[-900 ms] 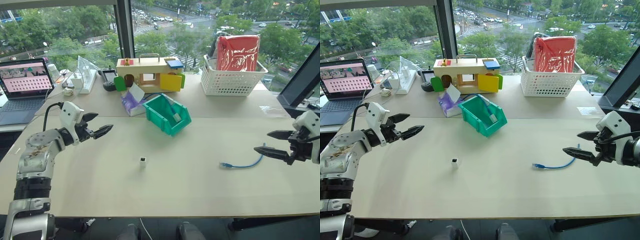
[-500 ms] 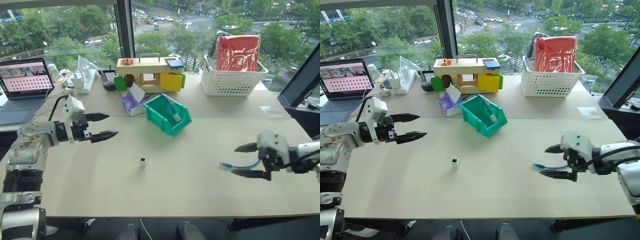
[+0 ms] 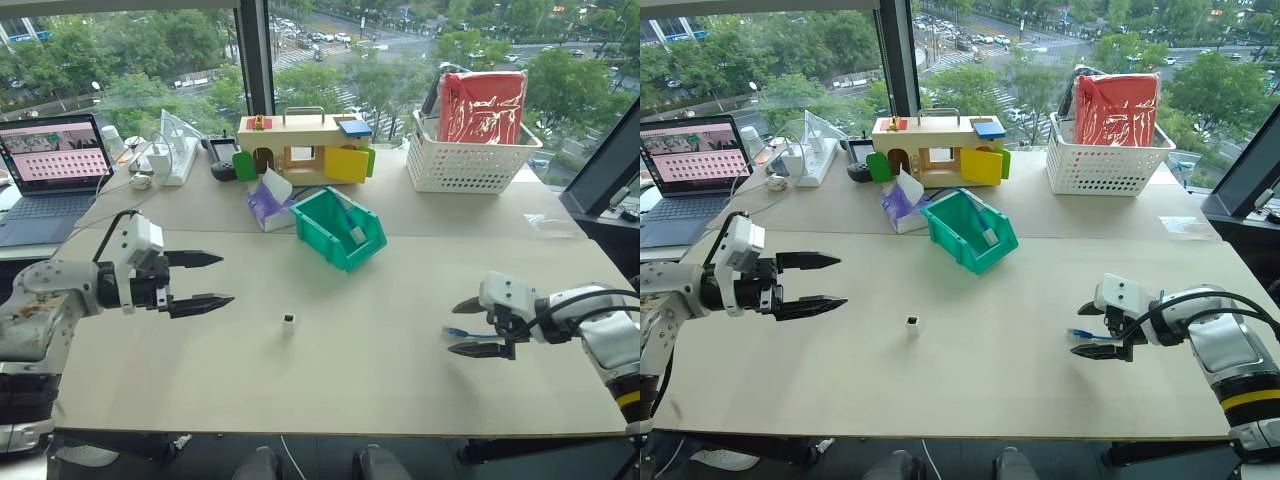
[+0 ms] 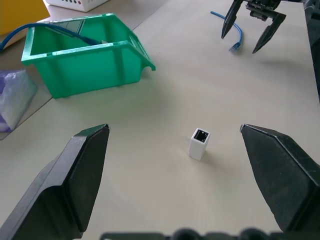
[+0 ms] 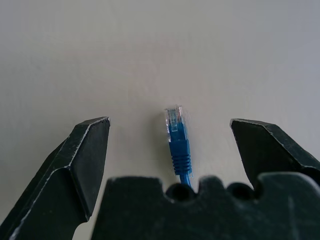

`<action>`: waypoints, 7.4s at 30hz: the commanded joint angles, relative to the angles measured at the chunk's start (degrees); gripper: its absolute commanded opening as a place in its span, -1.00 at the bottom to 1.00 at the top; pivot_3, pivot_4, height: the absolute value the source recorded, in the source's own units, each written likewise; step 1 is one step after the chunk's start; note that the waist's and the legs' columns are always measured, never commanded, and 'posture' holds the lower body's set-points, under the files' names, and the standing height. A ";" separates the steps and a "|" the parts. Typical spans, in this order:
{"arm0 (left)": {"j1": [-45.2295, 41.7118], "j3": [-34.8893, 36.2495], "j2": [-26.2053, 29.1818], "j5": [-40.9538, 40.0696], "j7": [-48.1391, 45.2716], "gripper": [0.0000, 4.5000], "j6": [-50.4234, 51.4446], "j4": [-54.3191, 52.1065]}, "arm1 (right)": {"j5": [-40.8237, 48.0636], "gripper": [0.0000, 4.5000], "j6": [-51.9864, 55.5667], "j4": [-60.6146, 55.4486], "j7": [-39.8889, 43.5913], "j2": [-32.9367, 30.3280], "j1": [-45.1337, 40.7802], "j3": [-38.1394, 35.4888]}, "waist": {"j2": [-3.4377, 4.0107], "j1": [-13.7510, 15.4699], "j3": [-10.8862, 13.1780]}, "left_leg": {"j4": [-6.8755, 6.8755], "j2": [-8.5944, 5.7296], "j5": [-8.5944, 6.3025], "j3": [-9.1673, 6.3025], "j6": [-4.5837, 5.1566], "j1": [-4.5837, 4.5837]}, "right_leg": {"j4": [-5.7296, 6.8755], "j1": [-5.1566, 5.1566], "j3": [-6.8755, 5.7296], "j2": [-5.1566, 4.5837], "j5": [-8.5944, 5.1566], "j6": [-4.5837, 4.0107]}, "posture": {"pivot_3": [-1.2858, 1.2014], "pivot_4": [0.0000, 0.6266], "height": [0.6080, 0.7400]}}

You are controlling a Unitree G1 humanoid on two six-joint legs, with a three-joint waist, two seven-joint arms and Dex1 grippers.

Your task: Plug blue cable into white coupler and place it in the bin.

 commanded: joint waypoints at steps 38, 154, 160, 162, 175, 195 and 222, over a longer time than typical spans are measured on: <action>-22.68 -21.69 -18.91 14.75 6.85 1.00 -6.91 9.54 | -8.22 0.05 -0.65 6.44 -1.08 24.98 -23.31 13.81 | -0.36 0.26 -0.16 | 0.46 0.03 -0.09 -0.13 0.13 -0.44 | 0.26 -0.22 -0.07 0.11 0.08 -0.26 | 0.03 -0.52 0.85; -21.07 -34.55 -39.21 14.14 20.62 -0.96 18.55 -0.23 | 85.29 -0.98 25.38 -55.05 -91.80 44.45 35.09 -18.52 | -0.01 -0.08 -0.24 | 0.41 -0.83 0.03 -2.42 0.35 -1.08 | -0.37 0.27 -0.12 0.05 -0.33 0.30 | 0.03 -0.52 0.85; -21.23 -29.86 -39.44 8.49 19.79 0.09 22.13 -1.84 | 83.86 -1.00 23.31 -54.26 -90.55 42.53 33.88 -19.67 | -0.01 -0.07 -0.24 | 0.41 -0.86 0.04 -2.45 0.37 -1.10 | -0.38 0.29 -0.09 0.06 -0.33 0.31 | 0.03 -0.52 0.85; -21.84 -27.28 -39.28 6.70 19.83 0.45 21.95 -1.93 | 84.47 -1.00 22.88 -53.46 -90.06 41.16 32.86 -20.53 | -0.01 -0.08 -0.24 | 0.41 -0.86 0.04 -2.45 0.37 -1.09 | -0.38 0.30 -0.09 0.07 -0.33 0.31 | 0.03 -0.52 0.85; -26.14 -8.27 -31.56 -0.08 25.53 0.98 20.39 -2.88 | 89.92 -1.00 26.03 -42.75 -84.90 27.04 20.50 -25.11 | -0.03 -0.17 -0.21 | 0.42 -0.98 0.07 -2.47 0.43 -1.09 | -0.40 0.44 0.00 0.12 -0.23 0.20 | 0.03 -0.52 0.85; 11.10 0.62 -24.72 3.51 31.93 0.98 2.99 -16.25 | 87.56 -1.00 32.98 -33.94 -79.49 21.82 9.59 -23.75 | -0.11 0.72 -0.16 | 0.25 -0.98 0.13 -2.23 0.49 -0.97 | -0.57 0.71 -0.04 0.03 -0.23 0.16 | 0.03 -0.52 0.85; 19.46 -17.47 -35.18 12.96 47.74 0.98 7.11 -23.63 | 87.04 -1.00 32.49 -38.08 -83.00 21.98 11.32 -24.73 | -0.10 0.04 -0.17 | 0.27 -0.97 0.13 -2.37 0.50 -0.95 | -0.55 0.75 -0.02 0.05 -0.23 0.18 | 0.03 -0.52 0.85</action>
